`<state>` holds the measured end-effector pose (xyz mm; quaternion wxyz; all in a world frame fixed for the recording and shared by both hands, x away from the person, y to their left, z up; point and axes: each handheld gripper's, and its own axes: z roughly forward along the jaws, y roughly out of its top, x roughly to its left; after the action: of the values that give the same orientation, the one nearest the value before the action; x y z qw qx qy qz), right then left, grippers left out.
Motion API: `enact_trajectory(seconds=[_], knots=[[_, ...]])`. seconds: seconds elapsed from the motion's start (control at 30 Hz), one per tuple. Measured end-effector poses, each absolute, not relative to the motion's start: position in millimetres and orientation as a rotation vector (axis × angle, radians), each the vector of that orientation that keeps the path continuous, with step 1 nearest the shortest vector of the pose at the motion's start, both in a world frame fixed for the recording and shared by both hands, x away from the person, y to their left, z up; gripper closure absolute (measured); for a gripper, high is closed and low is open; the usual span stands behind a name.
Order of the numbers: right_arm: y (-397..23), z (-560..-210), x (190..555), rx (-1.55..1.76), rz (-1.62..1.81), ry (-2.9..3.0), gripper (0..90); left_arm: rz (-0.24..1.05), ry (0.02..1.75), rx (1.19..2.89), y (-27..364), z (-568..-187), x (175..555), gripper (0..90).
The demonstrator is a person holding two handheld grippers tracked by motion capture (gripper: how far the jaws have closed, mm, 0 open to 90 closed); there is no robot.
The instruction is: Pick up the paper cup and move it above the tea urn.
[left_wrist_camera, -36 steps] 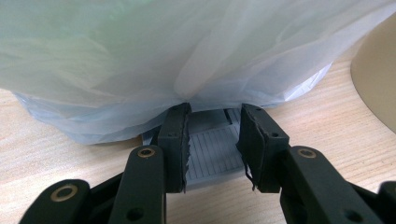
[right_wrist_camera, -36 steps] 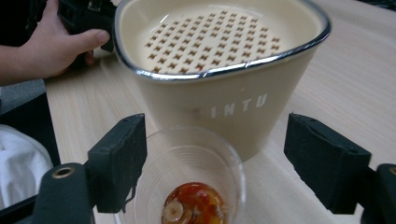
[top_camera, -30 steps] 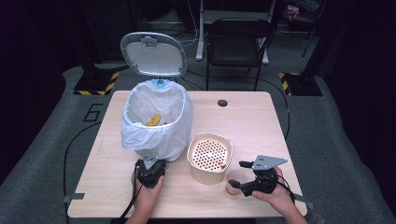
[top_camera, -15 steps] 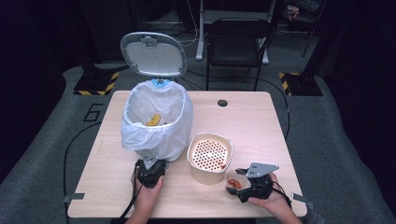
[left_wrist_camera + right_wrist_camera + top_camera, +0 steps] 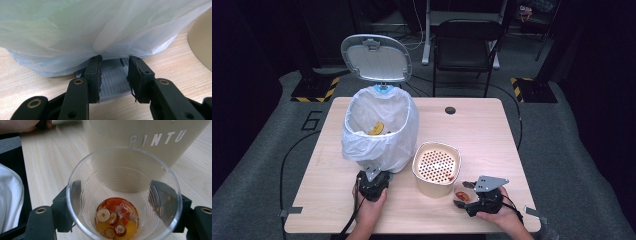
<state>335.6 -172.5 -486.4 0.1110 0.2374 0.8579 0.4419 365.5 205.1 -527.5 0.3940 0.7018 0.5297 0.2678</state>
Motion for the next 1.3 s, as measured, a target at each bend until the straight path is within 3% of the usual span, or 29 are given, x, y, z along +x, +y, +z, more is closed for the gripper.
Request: enact_trajectory(seconds=[0.6, 1.3], knots=[[-177, -481, 340, 0.671, 1.29, 2.525, 35.7, 0.679, 1.343, 1.78, 205, -527, 366, 63.1], [-213, -414, 385, 0.705, 1.294, 2.396, 37.0, 0.682, 1.345, 1.771, 205, -528, 366, 63.1]])
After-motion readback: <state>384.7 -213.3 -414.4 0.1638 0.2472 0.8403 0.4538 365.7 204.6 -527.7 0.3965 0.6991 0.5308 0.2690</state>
